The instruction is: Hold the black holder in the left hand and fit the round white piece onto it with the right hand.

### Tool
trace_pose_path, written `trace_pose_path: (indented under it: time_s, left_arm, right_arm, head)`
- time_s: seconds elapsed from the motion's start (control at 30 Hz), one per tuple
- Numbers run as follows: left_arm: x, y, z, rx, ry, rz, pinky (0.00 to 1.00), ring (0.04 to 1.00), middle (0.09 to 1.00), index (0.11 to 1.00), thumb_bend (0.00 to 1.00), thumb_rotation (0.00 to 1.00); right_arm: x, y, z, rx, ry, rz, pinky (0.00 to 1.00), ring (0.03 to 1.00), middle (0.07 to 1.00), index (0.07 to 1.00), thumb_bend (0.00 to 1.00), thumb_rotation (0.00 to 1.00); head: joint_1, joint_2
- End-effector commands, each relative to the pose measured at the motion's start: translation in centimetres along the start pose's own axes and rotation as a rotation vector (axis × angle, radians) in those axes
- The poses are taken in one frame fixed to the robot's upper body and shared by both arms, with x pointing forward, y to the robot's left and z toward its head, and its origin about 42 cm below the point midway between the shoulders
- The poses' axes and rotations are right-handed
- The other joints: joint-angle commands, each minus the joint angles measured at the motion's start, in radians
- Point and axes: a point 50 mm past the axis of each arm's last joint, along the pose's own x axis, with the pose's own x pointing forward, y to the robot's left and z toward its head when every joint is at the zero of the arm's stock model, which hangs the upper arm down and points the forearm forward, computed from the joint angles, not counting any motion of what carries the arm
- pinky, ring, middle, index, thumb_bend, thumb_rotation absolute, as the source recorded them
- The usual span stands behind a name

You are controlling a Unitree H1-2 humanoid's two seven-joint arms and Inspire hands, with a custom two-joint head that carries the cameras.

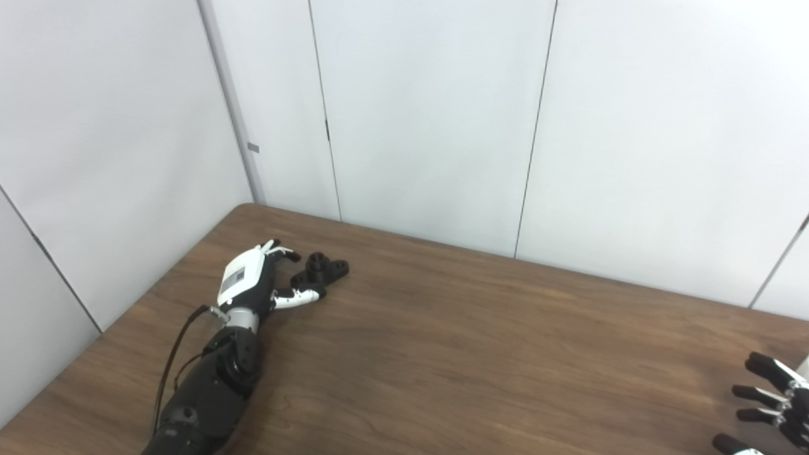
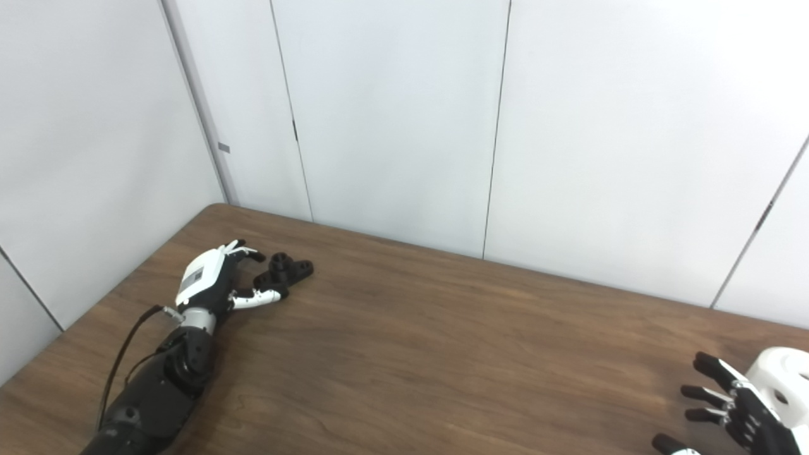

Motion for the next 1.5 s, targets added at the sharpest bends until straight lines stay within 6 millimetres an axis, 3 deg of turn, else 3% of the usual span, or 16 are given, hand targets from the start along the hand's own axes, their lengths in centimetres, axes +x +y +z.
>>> trace_pose_path:
  time_s: [0.0,0.37,0.83,1.03,1.2,1.37,1.47]
  left_arm:
    - [0.9,1.4,0.3,0.000,-0.006,0.022,0.84,0.983,0.963,0.732,0.82,0.33]
    - [0.9,0.4,0.7,-0.029,-0.006,-0.019,0.79,0.963,0.941,0.714,0.82,0.33]
    - [0.3,-1.7,0.3,-0.156,0.042,-0.116,0.89,0.995,0.933,0.637,0.83,0.27]
    - [0.2,-1.7,-0.1,-0.083,0.066,-0.155,0.93,1.000,0.938,0.632,0.83,0.29]
    - [0.1,-1.8,-0.3,-0.031,0.073,-0.168,0.99,1.000,0.934,0.622,0.85,0.25]
    - [0.0,-2.0,-0.7,0.135,0.088,-0.171,0.95,0.999,0.938,0.648,0.84,0.28]
    - [0.0,-2.1,-1.0,0.169,0.095,-0.169,0.99,1.000,0.947,0.656,0.85,0.28]
  right_arm:
    - [0.7,-1.1,1.6,-0.009,-0.074,-0.008,0.61,0.726,0.859,0.846,0.75,0.30]
    - [0.9,-1.4,1.8,-0.014,-0.079,-0.013,0.60,0.724,0.855,0.843,0.76,0.31]
    - [1.2,-1.9,1.9,0.004,-0.081,-0.012,0.62,0.773,0.886,0.845,0.77,0.32]
    - [1.1,-2.1,2.1,-0.008,-0.080,-0.017,0.63,0.776,0.887,0.851,0.79,0.36]
    - [1.0,-2.2,2.1,-0.004,-0.088,-0.016,0.62,0.776,0.881,0.853,0.79,0.36]
    - [0.9,-2.3,2.2,-0.014,-0.092,-0.018,0.63,0.774,0.882,0.848,0.78,0.37]
    - [0.8,-2.4,2.3,-0.014,-0.089,-0.019,0.64,0.776,0.885,0.847,0.77,0.37]
  head:
    - [-0.001,0.002]
    - [-0.005,0.009]
    - [-0.007,0.014]
    - [-0.006,0.018]
    - [-0.007,0.023]
    - [-0.006,0.028]
    - [-0.006,0.028]
